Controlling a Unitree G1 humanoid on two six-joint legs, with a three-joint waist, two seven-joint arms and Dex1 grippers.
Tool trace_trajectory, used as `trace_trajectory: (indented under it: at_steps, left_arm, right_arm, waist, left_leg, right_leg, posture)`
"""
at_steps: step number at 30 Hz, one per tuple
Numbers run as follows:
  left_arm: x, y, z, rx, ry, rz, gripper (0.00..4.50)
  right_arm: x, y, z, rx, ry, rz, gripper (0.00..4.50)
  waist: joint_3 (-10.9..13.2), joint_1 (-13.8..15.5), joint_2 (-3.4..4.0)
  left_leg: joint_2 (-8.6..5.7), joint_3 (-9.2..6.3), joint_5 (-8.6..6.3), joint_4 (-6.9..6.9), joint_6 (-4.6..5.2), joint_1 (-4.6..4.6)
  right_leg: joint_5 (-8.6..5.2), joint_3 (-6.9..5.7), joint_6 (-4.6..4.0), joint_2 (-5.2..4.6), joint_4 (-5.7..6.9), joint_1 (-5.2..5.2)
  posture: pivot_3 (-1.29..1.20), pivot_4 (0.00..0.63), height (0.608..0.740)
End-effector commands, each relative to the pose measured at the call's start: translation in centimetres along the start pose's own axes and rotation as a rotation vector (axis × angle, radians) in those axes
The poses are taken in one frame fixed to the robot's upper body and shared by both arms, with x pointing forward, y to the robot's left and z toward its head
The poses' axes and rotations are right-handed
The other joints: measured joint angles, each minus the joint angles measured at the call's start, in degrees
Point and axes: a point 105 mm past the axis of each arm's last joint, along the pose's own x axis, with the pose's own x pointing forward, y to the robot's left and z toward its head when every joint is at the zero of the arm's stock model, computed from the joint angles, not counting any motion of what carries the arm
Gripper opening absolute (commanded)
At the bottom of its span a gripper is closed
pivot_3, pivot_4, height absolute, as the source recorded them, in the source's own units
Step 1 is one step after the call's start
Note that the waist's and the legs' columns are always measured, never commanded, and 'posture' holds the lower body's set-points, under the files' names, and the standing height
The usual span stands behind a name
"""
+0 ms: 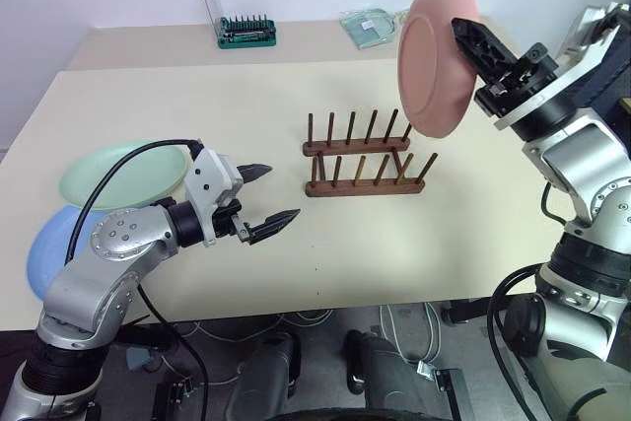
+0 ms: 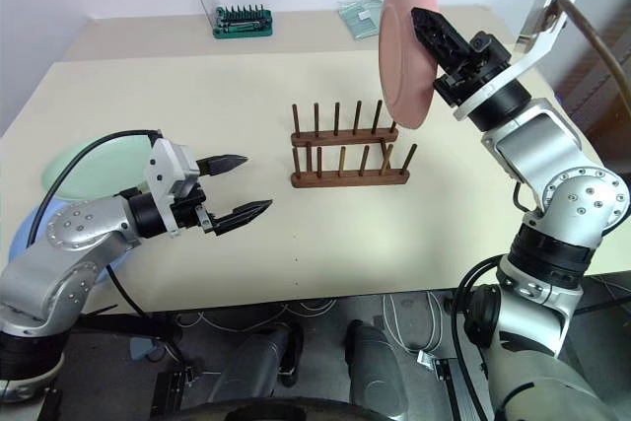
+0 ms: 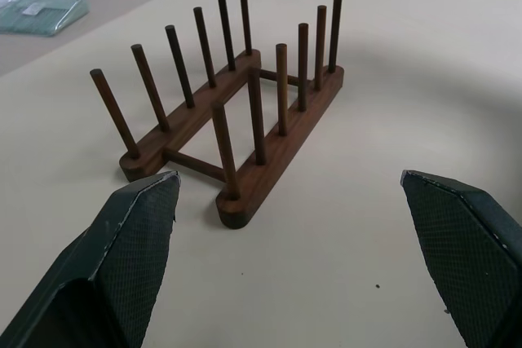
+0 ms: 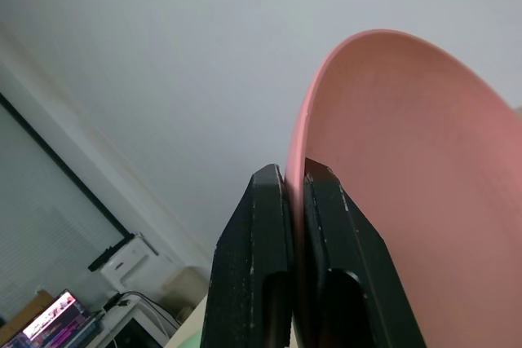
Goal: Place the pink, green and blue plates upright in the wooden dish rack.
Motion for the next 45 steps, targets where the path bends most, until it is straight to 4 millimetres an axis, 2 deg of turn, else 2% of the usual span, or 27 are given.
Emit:
trace_trajectory:
  at_steps: [1,13,17,22,29,31,34,36,38,41,42,45]
  left_arm:
    - [0.0,-0.1,1.0,0.042,-0.035,0.004,4.46]
    - [0.0,-0.1,0.8,0.042,-0.03,0.001,4.46]
    - [0.0,-0.1,0.7,0.04,-0.027,0.002,4.5]
    - [0.0,0.2,0.6,0.046,-0.033,0.029,4.5]
    - [-0.4,1.3,1.0,0.018,-0.067,0.111,4.5]
    - [-0.7,2.4,1.4,0.012,-0.091,0.176,4.5]
    - [-1.4,4.2,1.7,0.001,-0.113,0.282,4.5]
    - [-2.5,7.2,1.6,-0.056,-0.104,0.455,4.5]
    - [-5.0,10.8,2.1,-0.086,-0.12,0.687,4.5]
    - [-8.7,14.2,3.7,-0.165,-0.177,0.963,4.5]
    - [-10.2,15.4,3.3,-0.213,-0.15,1.079,4.5]
    - [-14.2,16.9,2.6,-0.254,-0.05,1.317,4.5]
  right_arm:
    - [-0.4,0.7,0.2,0.016,-0.037,0.015,0.0]
    - [-2.0,-2.4,-1.5,0.121,-0.056,-0.138,0.0]
    - [-2.0,-2.8,-1.8,0.119,-0.058,-0.163,1.42]
    - [-1.4,-2.3,-0.6,-0.021,-0.096,-0.16,3.94]
    - [-0.7,-0.7,2.8,-0.402,-0.098,-0.125,3.94]
    - [-0.2,0.5,4.0,-0.541,-0.089,-0.081,3.94]
    - [0.5,2.3,4.4,-0.652,-0.064,0.003,3.94]
    - [1.3,4.9,3.4,-0.751,0.003,0.139,3.94]
    - [2.0,6.7,-0.3,-0.927,0.172,0.293,3.94]
    - [2.1,6.4,-4.6,-1.07,0.354,0.411,3.94]
    - [2.2,6.0,-5.6,-1.086,0.39,0.43,3.94]
    - [2.3,5.5,-7.3,-1.084,0.425,0.474,3.94]
  waist:
    - [0.0,0.03,0.0]
    - [0.03,-0.09,0.05]
    - [0.04,-0.07,0.06]
    - [0.04,-0.05,0.07]
    - [0.11,0.04,0.18]
    - [0.12,0.05,0.2]
    - [0.14,0.02,0.22]
    - [0.14,0.07,0.21]
    - [0.15,-0.05,0.21]
    - [0.13,-0.12,0.01]
    - [0.14,-0.02,-0.01]
    - [0.15,0.05,-0.03]
  left_leg:
    - [0.0,-0.01,0.0,-0.02,0.0,0.0]
    - [0.01,0.0,-0.01,-0.04,0.0,-0.02]
    - [0.01,0.0,-0.01,-0.04,0.0,-0.02]
    - [0.01,0.0,-0.01,-0.05,0.01,-0.03]
    - [0.01,0.0,-0.02,-0.03,0.01,-0.13]
    - [0.01,0.0,-0.02,-0.02,0.02,-0.18]
    - [0.01,0.0,-0.02,0.05,0.03,-0.35]
    - [0.02,-0.01,-0.02,0.07,0.03,-0.36]
    - [0.05,-0.02,-0.02,0.09,0.03,-0.38]
    - [0.15,-0.02,-0.02,0.09,0.02,-0.41]
    - [0.15,-0.02,-0.02,0.1,0.02,-0.42]
    - [0.08,-0.02,-0.02,0.19,0.01,-0.47]
  right_leg:
    - [0.0,0.0,0.0,0.0,0.0,0.0]
    - [-0.01,0.0,0.0,0.0,-0.02,-0.02]
    - [-0.01,0.0,0.01,0.0,-0.03,-0.02]
    - [-0.03,0.0,0.02,-0.01,-0.05,-0.03]
    - [-0.07,-0.05,0.09,0.0,-0.06,-0.11]
    - [-0.07,-0.07,0.09,0.0,-0.07,-0.14]
    - [-0.05,-0.08,0.09,0.01,-0.05,-0.27]
    - [-0.05,-0.1,0.1,0.01,-0.04,-0.28]
    - [-0.07,-0.12,0.16,0.05,-0.02,-0.3]
    - [-0.08,-0.17,0.34,0.13,0.03,-0.37]
    - [-0.02,-0.19,0.46,0.14,0.03,-0.37]
    - [0.02,-0.2,0.51,0.12,0.03,-0.36]
  posture:
    - [0.0,0.15,0.74]
    - [0.0,0.15,0.74]
    - [0.0,0.15,0.74]
    - [0.0,0.15,0.74]
    - [0.0,0.15,0.74]
    - [0.0,0.15,0.74]
    - [0.0,0.15,0.74]
    - [0.0,0.15,0.74]
    - [0.0,0.15,0.74]
    - [0.0,0.15,0.74]
    - [0.0,0.15,0.74]
    - [0.0,0.15,0.74]
